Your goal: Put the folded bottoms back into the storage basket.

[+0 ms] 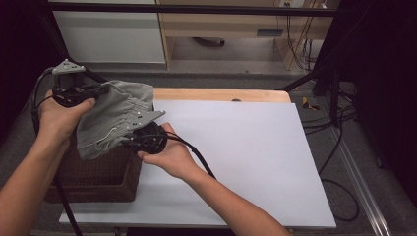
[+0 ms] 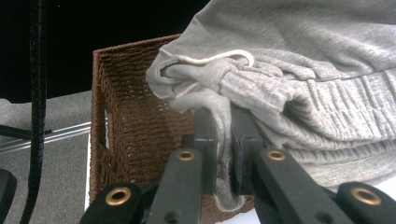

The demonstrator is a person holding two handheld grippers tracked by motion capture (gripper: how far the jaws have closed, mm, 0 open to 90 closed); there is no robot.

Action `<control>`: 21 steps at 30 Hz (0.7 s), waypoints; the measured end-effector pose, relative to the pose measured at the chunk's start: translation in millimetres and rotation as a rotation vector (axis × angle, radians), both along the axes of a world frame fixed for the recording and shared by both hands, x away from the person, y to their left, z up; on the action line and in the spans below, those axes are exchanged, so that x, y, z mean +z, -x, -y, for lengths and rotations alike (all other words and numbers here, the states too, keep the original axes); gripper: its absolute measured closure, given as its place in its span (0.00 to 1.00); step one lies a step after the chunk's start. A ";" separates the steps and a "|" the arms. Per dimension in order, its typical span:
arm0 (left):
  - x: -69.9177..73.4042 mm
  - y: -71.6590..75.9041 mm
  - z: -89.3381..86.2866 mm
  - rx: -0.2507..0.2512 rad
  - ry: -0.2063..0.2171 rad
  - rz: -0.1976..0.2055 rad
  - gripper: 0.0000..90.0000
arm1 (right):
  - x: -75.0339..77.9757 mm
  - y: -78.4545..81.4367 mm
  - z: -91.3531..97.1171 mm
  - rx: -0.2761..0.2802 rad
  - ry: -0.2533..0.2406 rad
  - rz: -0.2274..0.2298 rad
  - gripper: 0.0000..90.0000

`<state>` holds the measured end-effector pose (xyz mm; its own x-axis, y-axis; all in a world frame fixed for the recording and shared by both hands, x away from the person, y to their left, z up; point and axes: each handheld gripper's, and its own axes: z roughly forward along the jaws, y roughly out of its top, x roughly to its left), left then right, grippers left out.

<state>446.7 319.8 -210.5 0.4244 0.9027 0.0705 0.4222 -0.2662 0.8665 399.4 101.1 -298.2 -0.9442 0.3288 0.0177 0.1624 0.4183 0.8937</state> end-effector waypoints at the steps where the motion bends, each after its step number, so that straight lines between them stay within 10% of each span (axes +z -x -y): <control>1: 0.1 0.0 -1.0 0.002 0.000 0.000 0.93 | 0.1 -0.3 -0.2 0.001 0.001 0.000 0.93; 21: 1.7 10.0 -10.9 0.027 -0.035 -0.008 0.93 | -5.6 6.4 -15.3 0.026 0.001 -0.004 0.93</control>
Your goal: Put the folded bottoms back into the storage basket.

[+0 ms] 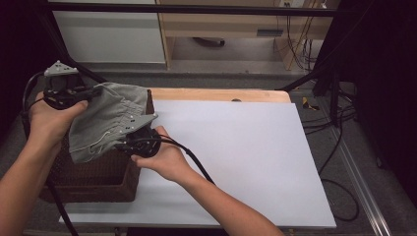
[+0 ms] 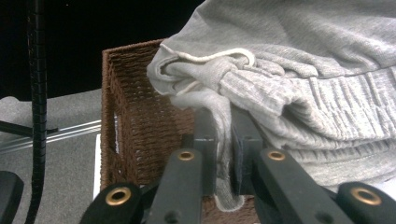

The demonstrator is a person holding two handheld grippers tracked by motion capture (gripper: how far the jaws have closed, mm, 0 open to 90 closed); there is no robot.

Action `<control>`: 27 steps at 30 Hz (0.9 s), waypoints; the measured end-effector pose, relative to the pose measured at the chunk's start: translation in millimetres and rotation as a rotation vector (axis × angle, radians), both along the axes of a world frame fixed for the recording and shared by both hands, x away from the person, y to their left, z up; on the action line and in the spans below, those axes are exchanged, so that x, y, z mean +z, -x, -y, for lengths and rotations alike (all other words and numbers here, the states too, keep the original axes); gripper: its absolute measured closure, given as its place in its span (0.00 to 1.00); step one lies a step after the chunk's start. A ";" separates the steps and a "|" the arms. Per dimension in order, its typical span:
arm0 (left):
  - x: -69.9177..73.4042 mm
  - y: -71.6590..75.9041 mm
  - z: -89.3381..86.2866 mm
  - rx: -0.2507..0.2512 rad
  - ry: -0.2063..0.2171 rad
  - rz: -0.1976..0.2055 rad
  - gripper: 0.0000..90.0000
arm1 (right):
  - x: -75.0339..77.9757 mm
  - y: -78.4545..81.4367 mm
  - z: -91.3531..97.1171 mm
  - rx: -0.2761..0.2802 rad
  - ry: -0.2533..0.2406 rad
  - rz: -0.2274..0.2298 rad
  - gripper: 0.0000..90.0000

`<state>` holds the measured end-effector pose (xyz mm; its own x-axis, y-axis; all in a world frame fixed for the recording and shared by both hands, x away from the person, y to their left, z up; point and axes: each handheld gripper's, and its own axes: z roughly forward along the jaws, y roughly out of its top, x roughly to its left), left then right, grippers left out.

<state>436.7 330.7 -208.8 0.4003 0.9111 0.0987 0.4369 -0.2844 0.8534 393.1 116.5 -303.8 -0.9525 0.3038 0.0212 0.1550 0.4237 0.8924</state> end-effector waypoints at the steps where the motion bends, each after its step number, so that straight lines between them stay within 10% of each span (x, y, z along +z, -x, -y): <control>1: -0.6 0.1 -0.5 0.000 -0.003 -0.001 0.93 | -0.7 0.3 -1.0 0.003 0.000 0.002 0.93; 27: -13.5 -2.3 -18.4 0.047 -0.006 -0.027 0.93 | -12.0 -1.6 -24.0 0.018 0.022 0.007 0.93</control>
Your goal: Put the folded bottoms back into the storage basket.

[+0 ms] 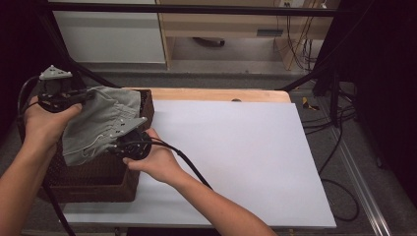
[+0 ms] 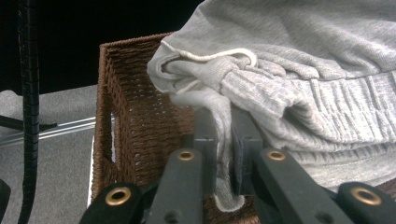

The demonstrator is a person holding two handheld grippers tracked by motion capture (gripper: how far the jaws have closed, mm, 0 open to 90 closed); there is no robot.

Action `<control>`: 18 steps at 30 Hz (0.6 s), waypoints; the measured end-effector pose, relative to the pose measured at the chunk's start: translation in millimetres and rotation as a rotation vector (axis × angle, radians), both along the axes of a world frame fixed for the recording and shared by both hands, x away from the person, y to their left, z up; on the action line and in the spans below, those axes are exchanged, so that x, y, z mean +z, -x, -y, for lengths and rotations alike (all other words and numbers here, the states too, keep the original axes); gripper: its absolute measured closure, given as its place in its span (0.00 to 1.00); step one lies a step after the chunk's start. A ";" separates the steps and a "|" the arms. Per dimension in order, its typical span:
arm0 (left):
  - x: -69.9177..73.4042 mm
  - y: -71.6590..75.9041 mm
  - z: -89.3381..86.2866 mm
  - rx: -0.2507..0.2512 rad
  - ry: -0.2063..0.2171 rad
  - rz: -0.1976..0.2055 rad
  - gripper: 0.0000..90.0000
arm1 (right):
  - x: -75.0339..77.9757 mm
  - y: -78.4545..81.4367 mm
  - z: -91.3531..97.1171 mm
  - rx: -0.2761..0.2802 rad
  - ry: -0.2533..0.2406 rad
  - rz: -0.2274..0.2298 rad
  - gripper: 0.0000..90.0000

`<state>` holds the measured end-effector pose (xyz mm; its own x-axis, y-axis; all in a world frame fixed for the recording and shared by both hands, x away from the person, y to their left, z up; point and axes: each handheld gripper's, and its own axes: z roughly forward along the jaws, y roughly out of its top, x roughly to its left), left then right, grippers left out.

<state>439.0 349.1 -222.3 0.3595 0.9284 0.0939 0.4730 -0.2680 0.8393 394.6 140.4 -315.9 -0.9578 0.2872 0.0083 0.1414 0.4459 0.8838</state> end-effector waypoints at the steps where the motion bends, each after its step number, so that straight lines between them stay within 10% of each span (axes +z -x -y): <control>1: -0.9 -0.1 -0.2 0.002 -0.002 -0.001 0.93 | -0.8 0.0 -1.1 -0.001 0.002 0.003 0.93; 18: -5.4 -1.5 -5.1 0.011 -0.015 -0.019 0.93 | -8.3 1.8 -9.4 0.008 0.021 0.001 0.93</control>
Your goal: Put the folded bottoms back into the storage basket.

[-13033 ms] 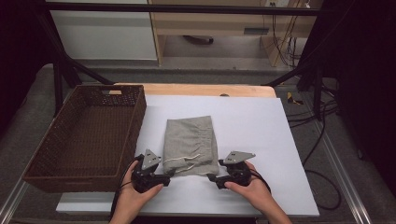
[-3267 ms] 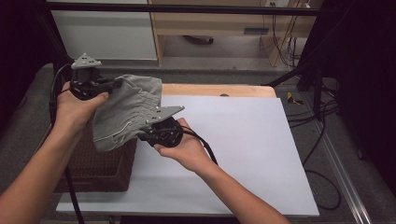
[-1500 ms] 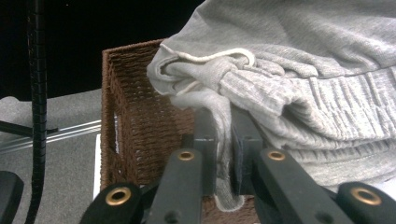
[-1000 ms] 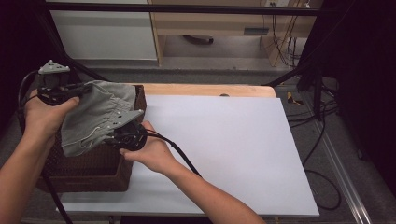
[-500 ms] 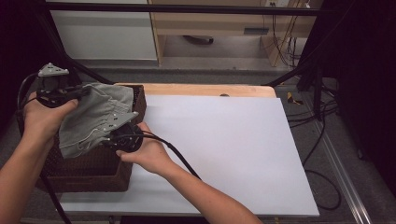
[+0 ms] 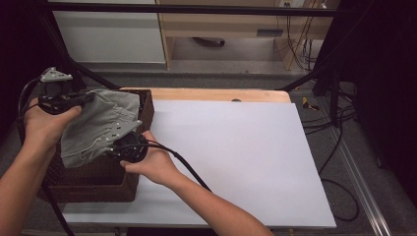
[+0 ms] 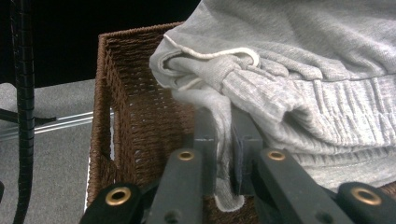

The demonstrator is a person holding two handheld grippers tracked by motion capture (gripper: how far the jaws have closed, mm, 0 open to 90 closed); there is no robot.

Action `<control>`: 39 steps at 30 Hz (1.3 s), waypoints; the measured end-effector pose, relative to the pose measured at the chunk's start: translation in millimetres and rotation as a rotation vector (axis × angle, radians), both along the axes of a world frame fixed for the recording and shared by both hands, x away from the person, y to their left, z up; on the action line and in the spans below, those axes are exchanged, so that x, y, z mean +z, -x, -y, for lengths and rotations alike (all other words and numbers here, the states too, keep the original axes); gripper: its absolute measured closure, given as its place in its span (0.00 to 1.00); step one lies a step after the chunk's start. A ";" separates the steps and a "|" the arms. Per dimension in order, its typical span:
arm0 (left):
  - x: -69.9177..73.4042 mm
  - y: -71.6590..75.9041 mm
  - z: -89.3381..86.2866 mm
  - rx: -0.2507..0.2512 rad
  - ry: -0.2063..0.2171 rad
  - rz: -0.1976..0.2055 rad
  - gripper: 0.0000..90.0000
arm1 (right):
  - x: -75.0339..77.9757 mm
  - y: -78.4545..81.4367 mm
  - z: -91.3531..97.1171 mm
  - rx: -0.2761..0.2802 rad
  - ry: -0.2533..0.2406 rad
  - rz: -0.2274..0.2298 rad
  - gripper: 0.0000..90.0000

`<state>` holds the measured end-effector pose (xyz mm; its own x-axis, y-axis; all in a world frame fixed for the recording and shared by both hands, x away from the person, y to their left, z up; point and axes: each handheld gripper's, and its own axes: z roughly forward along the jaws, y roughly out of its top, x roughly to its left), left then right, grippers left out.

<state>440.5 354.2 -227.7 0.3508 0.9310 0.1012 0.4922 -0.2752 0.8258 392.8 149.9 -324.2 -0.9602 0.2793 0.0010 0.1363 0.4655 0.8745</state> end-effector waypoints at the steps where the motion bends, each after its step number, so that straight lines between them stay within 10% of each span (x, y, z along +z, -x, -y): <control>1: -0.5 -0.2 -0.4 0.003 0.002 0.000 0.93 | -0.5 0.0 -0.2 0.002 0.002 0.002 0.93; 30: -16.7 -17.1 -15.8 0.067 0.017 -0.009 0.92 | -7.7 -5.3 -9.2 -0.005 0.002 -0.001 0.93; 39: -18.0 -17.5 -15.1 0.135 0.062 0.037 0.50 | 1.9 -2.1 6.2 -0.037 -0.005 0.021 0.55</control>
